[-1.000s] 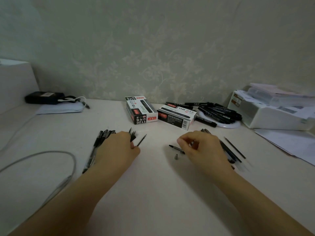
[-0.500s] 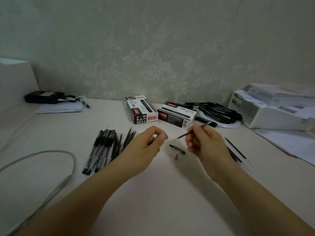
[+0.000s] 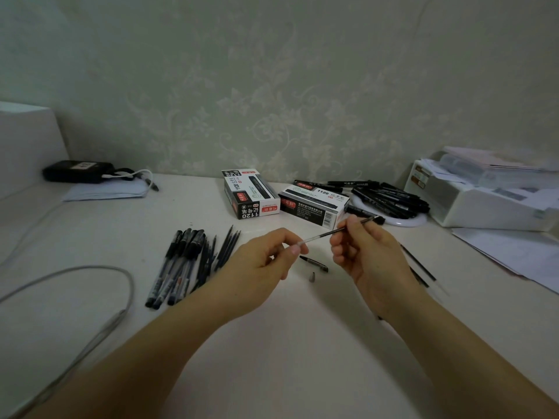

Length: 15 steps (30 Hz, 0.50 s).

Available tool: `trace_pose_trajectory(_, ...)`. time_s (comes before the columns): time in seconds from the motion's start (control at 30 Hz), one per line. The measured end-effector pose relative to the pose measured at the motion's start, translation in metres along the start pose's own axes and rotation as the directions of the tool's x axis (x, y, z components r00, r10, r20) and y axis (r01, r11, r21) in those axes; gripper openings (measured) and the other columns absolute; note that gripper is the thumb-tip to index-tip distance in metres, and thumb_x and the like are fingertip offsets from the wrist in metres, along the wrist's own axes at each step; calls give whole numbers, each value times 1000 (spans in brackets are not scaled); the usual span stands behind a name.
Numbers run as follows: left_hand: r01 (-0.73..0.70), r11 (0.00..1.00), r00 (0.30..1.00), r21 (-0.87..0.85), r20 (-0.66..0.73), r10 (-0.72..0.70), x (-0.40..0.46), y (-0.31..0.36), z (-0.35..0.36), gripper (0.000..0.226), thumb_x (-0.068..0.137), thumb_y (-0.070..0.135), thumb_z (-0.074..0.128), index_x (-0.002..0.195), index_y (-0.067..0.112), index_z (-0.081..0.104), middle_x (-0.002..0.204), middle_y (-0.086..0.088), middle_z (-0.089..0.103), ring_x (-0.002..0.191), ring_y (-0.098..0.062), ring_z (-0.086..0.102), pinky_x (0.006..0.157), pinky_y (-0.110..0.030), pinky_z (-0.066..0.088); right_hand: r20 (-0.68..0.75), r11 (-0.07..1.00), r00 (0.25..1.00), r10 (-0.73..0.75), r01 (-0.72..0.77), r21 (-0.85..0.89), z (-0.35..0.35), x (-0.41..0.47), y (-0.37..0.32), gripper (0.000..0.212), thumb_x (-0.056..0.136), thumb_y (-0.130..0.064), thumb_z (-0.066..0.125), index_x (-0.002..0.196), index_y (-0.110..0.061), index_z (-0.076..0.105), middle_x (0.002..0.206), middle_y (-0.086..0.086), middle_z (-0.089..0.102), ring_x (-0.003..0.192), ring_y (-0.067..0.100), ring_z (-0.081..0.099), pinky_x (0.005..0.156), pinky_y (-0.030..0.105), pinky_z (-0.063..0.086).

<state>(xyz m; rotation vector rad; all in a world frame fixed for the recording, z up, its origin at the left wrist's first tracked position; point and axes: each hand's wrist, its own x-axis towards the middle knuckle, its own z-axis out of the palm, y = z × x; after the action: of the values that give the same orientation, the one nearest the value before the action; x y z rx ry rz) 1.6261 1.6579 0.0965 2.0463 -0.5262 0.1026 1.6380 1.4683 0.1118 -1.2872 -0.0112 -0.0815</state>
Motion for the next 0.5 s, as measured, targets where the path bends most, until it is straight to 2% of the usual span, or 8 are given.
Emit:
trace_pose_trajectory(0.17, -6, 998, 1000, 61, 24, 4, -2, 1, 2, 17, 99, 38, 44, 97, 37, 61, 65, 14, 52, 60, 1, 48, 56, -12, 39, 132, 970, 990, -41, 71, -233, 1, -4, 3, 25, 100, -26, 53, 89, -14, 71, 71, 1, 67, 61, 10, 57, 58, 21, 49)
trace_pose_trajectory(0.27, -18, 999, 1000, 39, -2, 19, -1, 0, 3, 15, 98, 35, 47, 98, 33, 61, 66, 12, 52, 59, -4, 47, 56, -18, 39, 258, 861, 964, -65, 185, -474, 5, -8, 9, 17, 95, -33, 60, 96, -26, 75, 78, -4, 70, 60, 4, 57, 58, 17, 48)
trace_pose_trajectory(0.33, -12, 1000, 1000, 13, -21, 13, 0, -1, 2, 14, 98, 35, 47, 97, 34, 61, 66, 11, 53, 58, -5, 46, 55, -20, 40, 329, 778, 942, -60, 251, -576, 4, -10, 10, 19, 88, -44, 67, 100, -33, 74, 85, -3, 71, 61, 5, 59, 57, 13, 47)
trace_pose_trajectory(0.4, -2, 1000, 999, 15, -39, 3, 0, -2, 0, 13, 98, 35, 47, 95, 37, 60, 66, 13, 54, 56, -1, 46, 53, -15, 39, 334, 652, 941, -58, 289, -701, -2, -8, 11, 26, 81, -51, 71, 103, -37, 72, 88, -5, 67, 67, 6, 61, 60, 11, 46)
trace_pose_trajectory(0.5, 7, 998, 999, 60, -51, -4, 1, -4, -1, 14, 98, 36, 46, 96, 38, 60, 64, 17, 54, 54, 2, 47, 53, -10, 38, 373, 292, 921, -117, 391, -873, -10, -3, 14, 30, 82, -50, 72, 108, -36, 67, 91, -15, 58, 77, -1, 54, 65, 8, 40)
